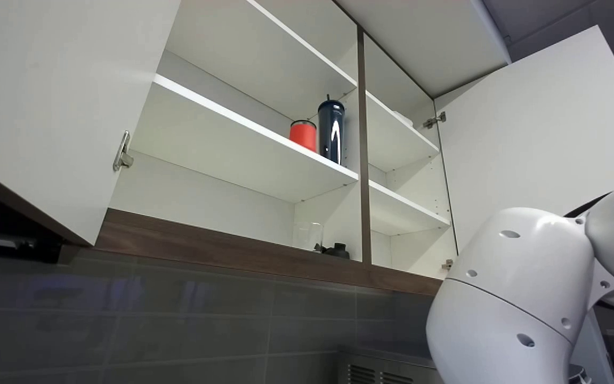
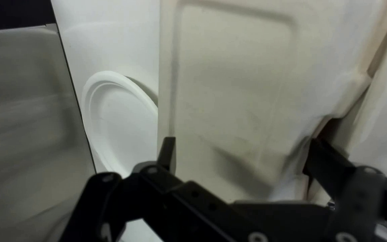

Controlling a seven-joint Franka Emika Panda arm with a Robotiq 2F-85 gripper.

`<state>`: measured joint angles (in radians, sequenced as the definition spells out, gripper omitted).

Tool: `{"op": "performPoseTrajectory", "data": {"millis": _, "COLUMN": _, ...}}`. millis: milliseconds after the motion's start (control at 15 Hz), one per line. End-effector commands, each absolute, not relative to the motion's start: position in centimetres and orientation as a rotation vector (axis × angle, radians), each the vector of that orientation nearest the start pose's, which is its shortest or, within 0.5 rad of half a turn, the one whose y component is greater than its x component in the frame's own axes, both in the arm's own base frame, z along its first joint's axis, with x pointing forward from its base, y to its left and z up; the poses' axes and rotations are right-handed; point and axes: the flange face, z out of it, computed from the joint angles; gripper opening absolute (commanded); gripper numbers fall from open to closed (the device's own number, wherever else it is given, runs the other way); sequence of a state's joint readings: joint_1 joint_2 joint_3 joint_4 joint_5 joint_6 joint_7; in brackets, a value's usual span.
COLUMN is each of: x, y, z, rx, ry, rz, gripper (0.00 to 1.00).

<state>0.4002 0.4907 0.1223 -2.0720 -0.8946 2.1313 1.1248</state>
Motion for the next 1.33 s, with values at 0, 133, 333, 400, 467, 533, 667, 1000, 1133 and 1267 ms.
{"op": "performPoseTrajectory", "data": {"millis": 0, "x": 49.6, "y": 24.0, "z": 16.9, "rx": 2.495, "ry": 0.103, "rz": 0.186, "gripper": 1.00}}
{"op": "performPoseTrajectory", "data": {"millis": 133, "x": 49.9, "y": 23.6, "z": 17.2, "rx": 2.518, "ry": 0.119, "rz": 0.181, "gripper": 1.00}}
{"op": "performPoseTrajectory", "data": {"millis": 333, "x": 50.4, "y": 23.3, "z": 17.5, "rx": 2.568, "ry": 0.151, "rz": 0.182, "gripper": 1.00}}
{"op": "performPoseTrajectory", "data": {"millis": 400, "x": 50.5, "y": 23.2, "z": 17.5, "rx": 2.589, "ry": 0.168, "rz": 0.180, "gripper": 1.00}}
{"op": "performPoseTrajectory", "data": {"millis": 467, "x": 50.6, "y": 23.1, "z": 17.5, "rx": 2.594, "ry": 0.177, "rz": 0.176, "gripper": 1.00}}
{"op": "performPoseTrajectory", "data": {"millis": 533, "x": 50.8, "y": 23.0, "z": 17.4, "rx": 2.597, "ry": 0.182, "rz": 0.169, "gripper": 1.00}}
{"op": "performPoseTrajectory", "data": {"millis": 667, "x": 50.9, "y": 22.7, "z": 17.3, "rx": 2.587, "ry": 0.184, "rz": 0.150, "gripper": 1.00}}
{"op": "performPoseTrajectory", "data": {"millis": 1000, "x": 50.6, "y": 22.7, "z": 17.1, "rx": 2.575, "ry": 0.206, "rz": 0.108, "gripper": 1.00}}
{"op": "performPoseTrajectory", "data": {"millis": 1133, "x": 50.3, "y": 22.9, "z": 16.9, "rx": 2.586, "ry": 0.217, "rz": 0.079, "gripper": 1.00}}
{"op": "performPoseTrajectory", "data": {"millis": 1267, "x": 50.0, "y": 22.9, "z": 16.6, "rx": 2.598, "ry": 0.217, "rz": 0.055, "gripper": 1.00}}
